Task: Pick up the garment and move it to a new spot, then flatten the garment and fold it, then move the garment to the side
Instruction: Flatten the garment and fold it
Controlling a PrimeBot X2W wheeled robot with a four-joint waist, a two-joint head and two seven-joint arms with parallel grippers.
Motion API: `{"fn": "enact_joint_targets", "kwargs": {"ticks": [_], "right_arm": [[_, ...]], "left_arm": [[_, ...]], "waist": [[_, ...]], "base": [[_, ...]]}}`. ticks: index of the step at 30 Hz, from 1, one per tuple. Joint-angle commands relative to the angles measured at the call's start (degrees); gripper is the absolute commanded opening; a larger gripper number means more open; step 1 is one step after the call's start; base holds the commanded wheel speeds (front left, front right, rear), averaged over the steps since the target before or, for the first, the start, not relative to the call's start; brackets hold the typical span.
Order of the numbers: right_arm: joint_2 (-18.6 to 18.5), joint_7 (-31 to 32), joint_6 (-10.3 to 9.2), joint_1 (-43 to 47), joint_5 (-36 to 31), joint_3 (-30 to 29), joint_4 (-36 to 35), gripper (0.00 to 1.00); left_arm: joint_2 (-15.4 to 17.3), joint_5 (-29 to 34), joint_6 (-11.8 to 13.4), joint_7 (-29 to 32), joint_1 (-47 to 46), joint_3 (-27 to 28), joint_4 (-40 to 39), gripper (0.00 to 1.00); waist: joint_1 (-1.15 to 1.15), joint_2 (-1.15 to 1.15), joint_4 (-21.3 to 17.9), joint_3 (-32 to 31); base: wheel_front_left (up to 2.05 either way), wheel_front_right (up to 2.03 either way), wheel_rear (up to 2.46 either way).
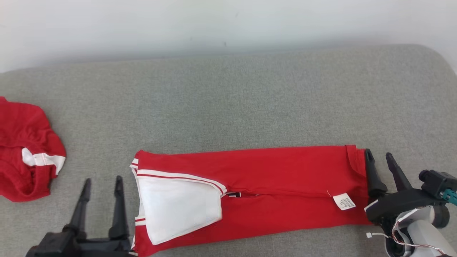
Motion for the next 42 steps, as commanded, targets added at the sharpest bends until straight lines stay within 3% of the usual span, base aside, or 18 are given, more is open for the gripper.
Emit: {"fn": "enact_joint_targets", "kwargs": {"ticks": [1, 2, 8, 16, 25, 26, 27, 28, 36, 42], "right_arm": [[-0.9, 3.2, 0.07, 0.8, -2.3, -0.6, 3.5, 1.0], [-0.8, 5.6, 0.07, 0.5, -4.4, -1.1, 7.7, 1.0], [0.2, 7.8, 0.07, 0.0, -5.9, -0.6, 13.5, 1.0], [0.5, 9.7, 0.07, -0.8, -7.5, 0.5, 18.8, 1.0], [1.4, 11.7, 0.07, -3.2, -7.6, 2.0, 24.9, 1.0], [1.5, 11.5, 0.07, -3.4, -7.3, 2.3, 25.2, 0.46], [1.6, 11.0, 0.07, -3.5, -6.9, 2.4, 25.4, 0.08], [1.6, 10.9, 0.07, -3.5, -6.7, 2.7, 25.7, 0.0], [-0.4, 8.3, 0.06, -4.9, -4.1, 3.5, 26.6, 0.0], [-6.4, 6.8, -0.01, -6.5, -2.6, 2.2, 27.4, 0.0]], "left_arm": [[-2.7, 6.0, 0.3, -0.2, 3.9, 6.2, -2.0, 1.0], [-3.5, 10.1, -0.2, -0.2, 6.2, 8.8, -1.5, 1.0], [-5.5, 13.4, -2.9, -0.2, 8.5, 13.7, -1.2, 1.0], [-5.4, 18.6, -4.9, -0.2, 10.3, 14.4, 0.5, 1.0], [-4.7, 20.4, -6.4, -0.2, 8.8, 13.3, 4.5, 1.0], [-4.6, 20.4, -6.7, -0.2, 8.6, 13.2, 5.0, 1.0], [-4.5, 20.4, -6.7, -0.2, 8.4, 13.0, 5.3, 1.0], [-4.4, 20.2, -6.9, -0.1, 8.2, 12.9, 5.5, 1.0], [-3.1, 19.1, -8.6, 1.9, 8.6, 12.0, 5.0, 1.0], [-2.8, 19.2, -8.5, 2.5, 9.0, 11.4, 4.3, 1.0]], "waist": [[0.01, 0.0, 1.8, -2.8], [0.01, 0.0, 3.2, -4.1], [0.01, 0.0, 4.8, -5.9], [0.01, 0.0, 5.3, -7.8], [0.01, 0.0, 5.9, -9.6], [0.01, 0.0, 6.0, -9.8], [0.01, 0.0, 6.0, -9.9], [0.01, 0.0, 6.1, -10.0], [0.01, 0.0, 5.2, -10.9], [0.01, 0.0, 4.6, -11.2]], "base": [[0.0, 0.0, 0.0], [0.0, 0.0, 0.0], [0.0, 0.0, 0.0], [0.0, 0.0, 0.0], [0.0, 0.0, 0.0], [0.0, 0.0, 0.0], [0.0, 0.0, 0.0], [0.0, 0.0, 0.0], [0.0, 0.0, 0.0], [0.0, 0.0, 0.0]]}}
